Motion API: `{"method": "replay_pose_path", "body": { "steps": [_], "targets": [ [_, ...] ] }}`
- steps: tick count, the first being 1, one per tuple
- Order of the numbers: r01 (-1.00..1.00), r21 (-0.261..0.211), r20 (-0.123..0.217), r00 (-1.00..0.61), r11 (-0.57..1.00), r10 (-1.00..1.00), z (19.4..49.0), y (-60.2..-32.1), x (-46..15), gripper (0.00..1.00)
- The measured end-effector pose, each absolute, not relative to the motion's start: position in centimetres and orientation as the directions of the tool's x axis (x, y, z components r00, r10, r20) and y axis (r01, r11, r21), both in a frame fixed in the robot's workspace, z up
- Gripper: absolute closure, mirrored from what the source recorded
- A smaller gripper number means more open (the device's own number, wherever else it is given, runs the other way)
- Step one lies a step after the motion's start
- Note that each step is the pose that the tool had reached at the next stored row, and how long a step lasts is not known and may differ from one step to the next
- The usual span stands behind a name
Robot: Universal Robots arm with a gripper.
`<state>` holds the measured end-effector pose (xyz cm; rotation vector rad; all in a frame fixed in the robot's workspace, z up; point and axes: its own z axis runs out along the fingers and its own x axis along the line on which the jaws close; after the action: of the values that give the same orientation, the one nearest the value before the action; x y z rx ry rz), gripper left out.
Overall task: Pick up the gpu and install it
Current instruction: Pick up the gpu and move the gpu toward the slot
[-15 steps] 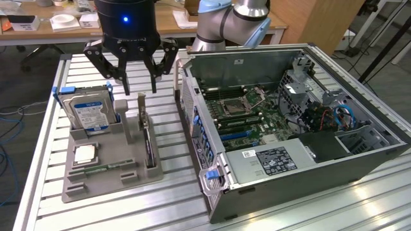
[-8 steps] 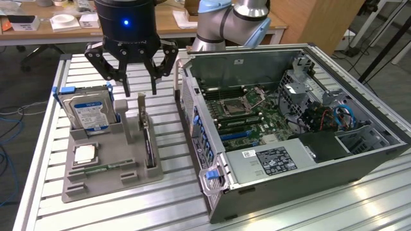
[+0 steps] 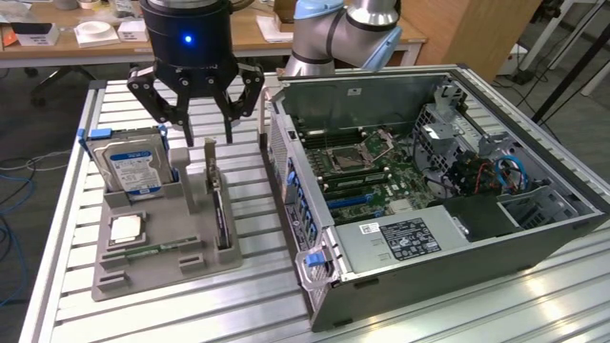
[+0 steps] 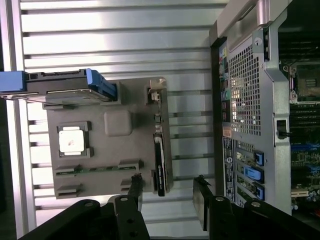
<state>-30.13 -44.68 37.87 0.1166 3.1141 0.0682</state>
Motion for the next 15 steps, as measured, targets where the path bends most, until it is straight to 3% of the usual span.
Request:
{"method": "replay_pose_path", "body": {
  "steps": [15],
  "targets": [
    [0.074,0.045,-0.023,-0.997,0.996,0.075,37.05,-44.68,-30.13,0.47]
  ]
}}
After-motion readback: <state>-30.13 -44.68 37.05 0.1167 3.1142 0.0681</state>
